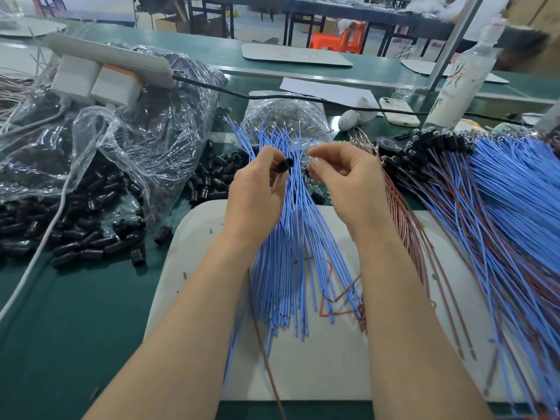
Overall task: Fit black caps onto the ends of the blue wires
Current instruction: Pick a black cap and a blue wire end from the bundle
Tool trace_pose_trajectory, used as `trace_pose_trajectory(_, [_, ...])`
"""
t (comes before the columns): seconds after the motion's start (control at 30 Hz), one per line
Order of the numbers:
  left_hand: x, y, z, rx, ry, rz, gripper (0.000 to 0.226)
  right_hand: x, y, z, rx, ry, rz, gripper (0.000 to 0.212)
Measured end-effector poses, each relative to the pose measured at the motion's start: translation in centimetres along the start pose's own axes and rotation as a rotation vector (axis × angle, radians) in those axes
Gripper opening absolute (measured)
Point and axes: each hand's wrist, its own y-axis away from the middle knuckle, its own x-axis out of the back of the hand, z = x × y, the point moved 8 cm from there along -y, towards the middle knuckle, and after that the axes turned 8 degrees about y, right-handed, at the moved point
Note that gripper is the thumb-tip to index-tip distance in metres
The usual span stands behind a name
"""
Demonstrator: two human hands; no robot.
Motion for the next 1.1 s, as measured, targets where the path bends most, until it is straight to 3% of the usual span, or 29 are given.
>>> trace_pose_trajectory(0.23, [0.8,-0.2,-0.3,0.033,0.131,0.083,0.015,-1.0,0.3,-0.7,0.048,-0.018,-0.029,0.010])
trace_pose_trajectory(0.43, [0.7,-0.1,0.1,0.028,0.154,0.061,0.018,-1.0,0.7,-2.0,0.207,0.086,0.035,0.005])
trace_pose_trajectory(0.6, [0.4,0.0,0.2,0.021,0.138,0.042,0.013,-1.0,0.9,-2.1,0.225,0.166,0.066,0.006])
trace_pose_trajectory(0.8, [1.1,-0.2,-0.6,0.066,0.135,0.116,0.014,2.2,-0.1,0.7,0.079,0.224,0.266,0.008])
trace_pose_trajectory(0.97, [1.0,-0.2,-0.6,0.087,0.156,0.112,0.013,1.7,-0.9,5.3,-0.150,0.379,0.160,0.015])
trace_pose_trajectory(1.1, [0.9,-0.1,-0.6,0.092,0.150,0.103,0.015,0.9,-1.0,5.7,-0.159,0.455,0.120,0.026])
